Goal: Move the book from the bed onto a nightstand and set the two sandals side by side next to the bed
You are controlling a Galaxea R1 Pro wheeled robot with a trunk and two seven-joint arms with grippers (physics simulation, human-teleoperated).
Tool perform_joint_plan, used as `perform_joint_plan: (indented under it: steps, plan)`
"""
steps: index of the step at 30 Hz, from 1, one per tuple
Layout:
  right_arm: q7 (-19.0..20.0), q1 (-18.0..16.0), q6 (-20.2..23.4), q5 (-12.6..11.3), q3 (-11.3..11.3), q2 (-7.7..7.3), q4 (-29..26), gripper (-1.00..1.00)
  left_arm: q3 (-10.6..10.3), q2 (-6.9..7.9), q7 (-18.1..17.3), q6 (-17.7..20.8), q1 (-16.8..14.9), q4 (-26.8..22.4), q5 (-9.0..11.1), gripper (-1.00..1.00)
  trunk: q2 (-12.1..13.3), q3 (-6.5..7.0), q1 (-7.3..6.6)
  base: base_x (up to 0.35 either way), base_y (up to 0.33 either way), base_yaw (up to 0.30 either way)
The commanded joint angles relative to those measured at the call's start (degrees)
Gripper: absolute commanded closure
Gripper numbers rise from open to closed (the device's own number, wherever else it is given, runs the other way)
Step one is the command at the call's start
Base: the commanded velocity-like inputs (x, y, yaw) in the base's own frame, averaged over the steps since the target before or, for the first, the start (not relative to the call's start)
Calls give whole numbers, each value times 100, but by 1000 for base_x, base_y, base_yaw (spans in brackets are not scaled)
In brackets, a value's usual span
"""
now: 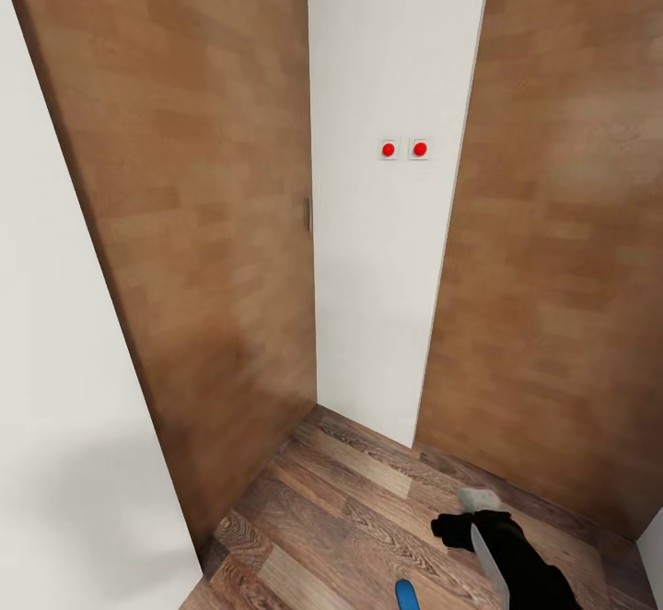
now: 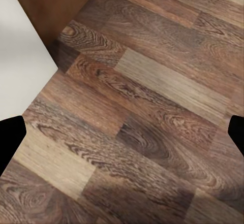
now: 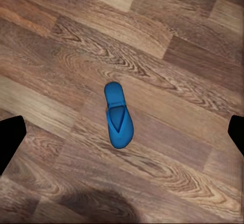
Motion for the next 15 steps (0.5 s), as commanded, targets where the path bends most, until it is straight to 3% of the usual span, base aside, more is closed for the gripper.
perform_joint_plan:
  steps: [1,3,5,6,7,8,9,10,13,14,15]
  plan:
    - [2,-33,301,5,-4,2,-134,-100,-3,0,-4,-17,-3,-1,4,-100,-3,-6,0,0,0,0]
    - [13,-73,849,-2,7,9,-324,-100,-8,-55,-11,-19,-3,-47,-2,-100,-3,-6,0,0,0,0]
    - [16,-79,941,-8,9,10,-339,-100,-13,-138,-16,-18,-5,-108,-12,-100,-3,-6,0,0,0,0]
    - [17,-82,976,-15,13,12,-339,-100,-62,-247,-15,-4,-7,-371,-21,-100,-3,-6,0,0,0,0]
    - [21,-84,1003,-24,20,16,-337,-100,-225,-435,-8,29,-9,-954,-30,-100,-3,-6,0,0,0,0]
    - [23,-85,1012,-23,26,18,-336,-100,-382,-527,-4,46,-10,-1305,-33,-100,-3,-6,0,0,0,0]
    - [24,-86,1017,-25,32,19,-336,-100,-701,-627,2,60,-11,-1798,-33,-100,-3,-6,0,0,0,0]
    - [22,-86,1015,-26,34,19,-335,-100,-938,-680,7,65,-11,-2120,-28,-100,-3,-6,0,0,0,0]
    - [20,-86,1012,-29,38,17,-333,-100,-1388,-774,22,74,-16,-2898,-13,-100,-3,-6,0,0,0,0]
    - [19,-87,1011,-32,37,14,-289,-100,-1530,-786,28,140,-19,-3562,4,-100,-3,-6,0,0,0,0]
    - [19,-87,1011,-34,37,13,-216,-100,-1574,-780,29,404,-20,-3924,31,-100,-3,-6,0,0,0,0]
